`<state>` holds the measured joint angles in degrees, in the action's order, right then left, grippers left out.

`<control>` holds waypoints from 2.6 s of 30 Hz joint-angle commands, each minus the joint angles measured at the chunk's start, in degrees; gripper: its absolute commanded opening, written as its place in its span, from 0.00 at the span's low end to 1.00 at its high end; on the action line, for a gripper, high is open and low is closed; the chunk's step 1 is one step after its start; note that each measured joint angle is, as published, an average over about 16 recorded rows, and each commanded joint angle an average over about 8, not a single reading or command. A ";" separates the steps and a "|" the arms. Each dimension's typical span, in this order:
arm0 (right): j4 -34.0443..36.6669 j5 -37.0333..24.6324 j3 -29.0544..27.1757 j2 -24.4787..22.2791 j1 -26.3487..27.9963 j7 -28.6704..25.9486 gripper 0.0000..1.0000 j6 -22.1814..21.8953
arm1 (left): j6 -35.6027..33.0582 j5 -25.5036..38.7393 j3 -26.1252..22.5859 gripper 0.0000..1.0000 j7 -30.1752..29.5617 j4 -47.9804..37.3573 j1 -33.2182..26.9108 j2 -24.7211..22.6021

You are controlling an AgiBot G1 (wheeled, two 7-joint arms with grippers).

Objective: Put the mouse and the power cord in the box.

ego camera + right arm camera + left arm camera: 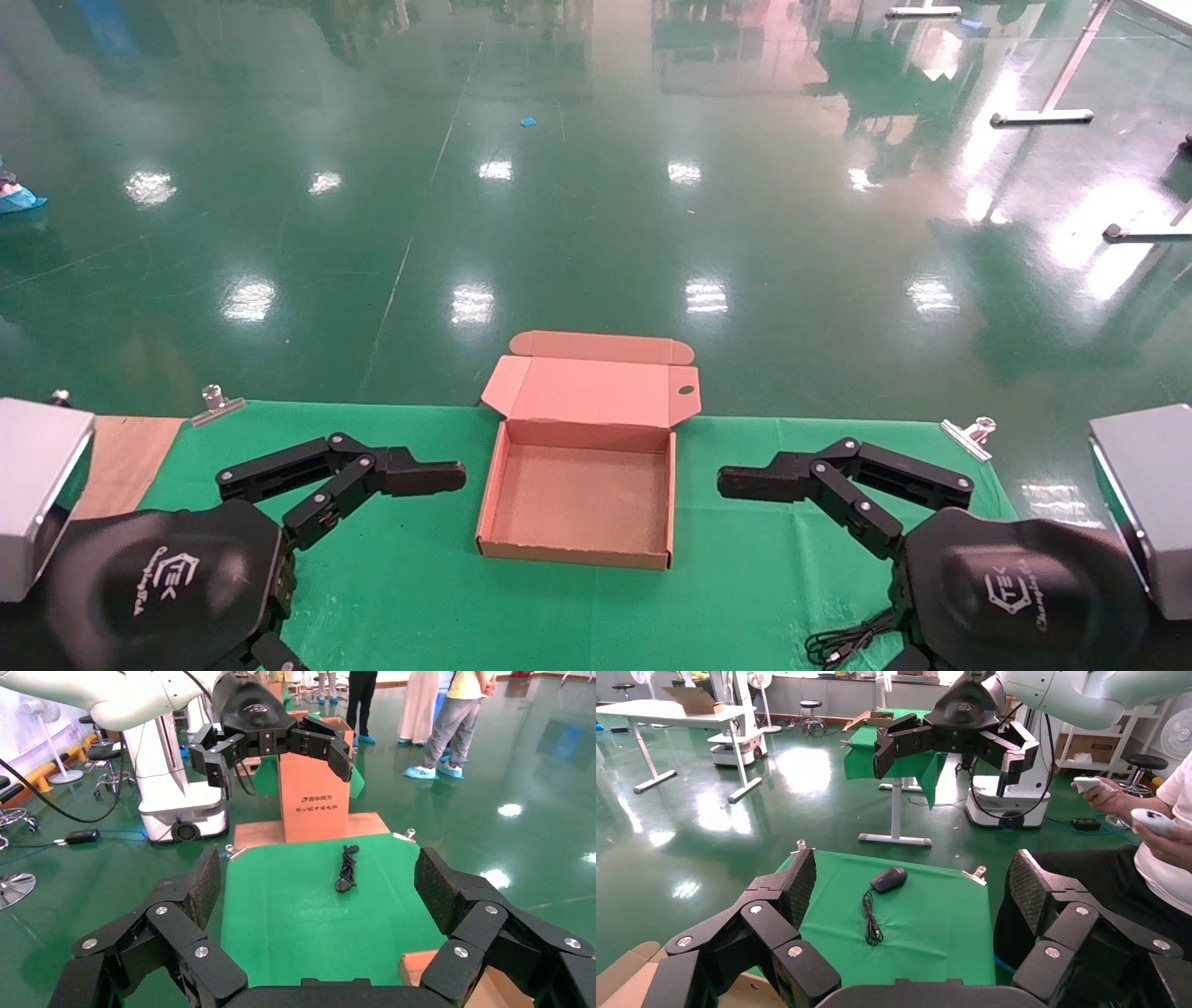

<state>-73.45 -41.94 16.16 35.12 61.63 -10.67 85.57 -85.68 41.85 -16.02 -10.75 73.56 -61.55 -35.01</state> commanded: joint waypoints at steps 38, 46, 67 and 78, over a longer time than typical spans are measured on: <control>-3.21 -34.31 18.71 0.74 20.45 -5.64 1.00 4.78 | -4.01 23.90 -11.30 1.00 6.10 -0.77 -13.60 -2.36; -2.18 -51.93 34.80 6.99 30.46 -6.42 1.00 5.38 | -3.72 37.18 -17.76 1.00 12.93 -9.81 -18.93 -5.00; 19.70 -68.60 55.79 23.40 38.57 2.58 1.00 -2.43 | 13.69 68.34 -32.24 1.00 39.03 -52.19 -33.54 -23.04; 33.19 -66.37 55.46 28.48 37.28 11.95 1.00 -5.69 | 36.98 74.51 -34.45 1.00 44.65 -65.29 -34.18 -29.55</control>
<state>-40.48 -108.47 71.59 63.48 99.04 1.11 79.78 -50.50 115.99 -50.34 33.90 8.69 -95.79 -63.91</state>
